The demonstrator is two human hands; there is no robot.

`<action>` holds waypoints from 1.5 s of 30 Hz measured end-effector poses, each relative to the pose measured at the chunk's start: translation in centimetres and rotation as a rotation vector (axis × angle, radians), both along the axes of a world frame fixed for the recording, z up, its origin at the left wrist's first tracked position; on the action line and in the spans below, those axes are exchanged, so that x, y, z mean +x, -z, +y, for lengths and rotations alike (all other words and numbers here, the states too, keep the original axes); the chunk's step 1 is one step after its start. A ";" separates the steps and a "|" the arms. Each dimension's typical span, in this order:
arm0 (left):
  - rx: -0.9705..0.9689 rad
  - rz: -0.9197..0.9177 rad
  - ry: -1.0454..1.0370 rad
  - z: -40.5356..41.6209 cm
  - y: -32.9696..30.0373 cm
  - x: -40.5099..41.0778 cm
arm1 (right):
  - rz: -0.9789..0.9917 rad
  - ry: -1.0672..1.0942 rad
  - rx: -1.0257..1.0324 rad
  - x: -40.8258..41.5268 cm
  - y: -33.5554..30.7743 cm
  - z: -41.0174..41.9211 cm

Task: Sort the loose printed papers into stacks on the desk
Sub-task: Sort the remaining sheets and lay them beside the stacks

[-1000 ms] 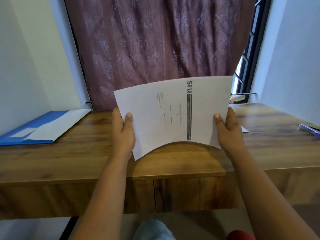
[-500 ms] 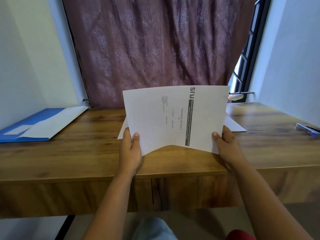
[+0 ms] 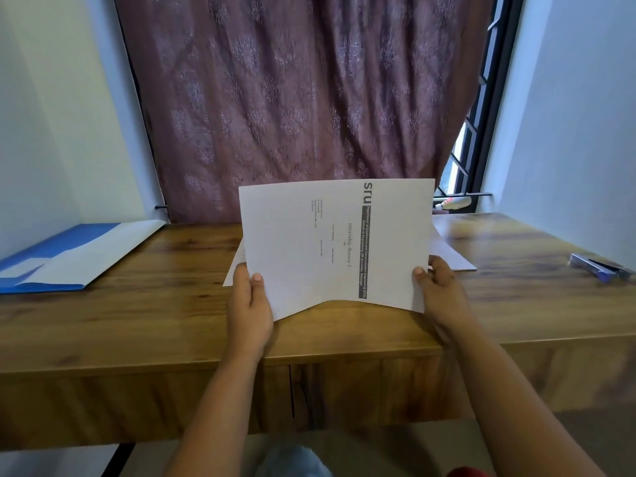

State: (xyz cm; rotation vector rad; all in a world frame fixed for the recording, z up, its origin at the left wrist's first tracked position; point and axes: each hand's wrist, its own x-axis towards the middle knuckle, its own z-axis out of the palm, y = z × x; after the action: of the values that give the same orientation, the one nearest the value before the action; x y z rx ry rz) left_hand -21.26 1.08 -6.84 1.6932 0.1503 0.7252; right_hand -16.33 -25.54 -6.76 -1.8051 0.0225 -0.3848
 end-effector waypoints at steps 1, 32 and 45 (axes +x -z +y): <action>-0.009 0.004 -0.002 -0.1 0.0 -0.1 | 0.019 -0.004 -0.009 0.0 0.1 0.3; 0.465 0.542 0.613 -3.4 -7.3 7.7 | 0.492 -0.464 -0.331 2.2 -4.0 -6.2; 0.353 0.476 0.715 -9.8 -4.8 10.3 | 0.112 0.298 -0.692 3.9 -0.8 -14.0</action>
State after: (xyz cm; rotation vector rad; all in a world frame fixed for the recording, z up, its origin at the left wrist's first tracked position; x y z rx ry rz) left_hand -10.96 -8.73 -2.09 2.0504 -0.2627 -0.2036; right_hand -12.42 -39.53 -5.93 -2.5175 0.2675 -0.5457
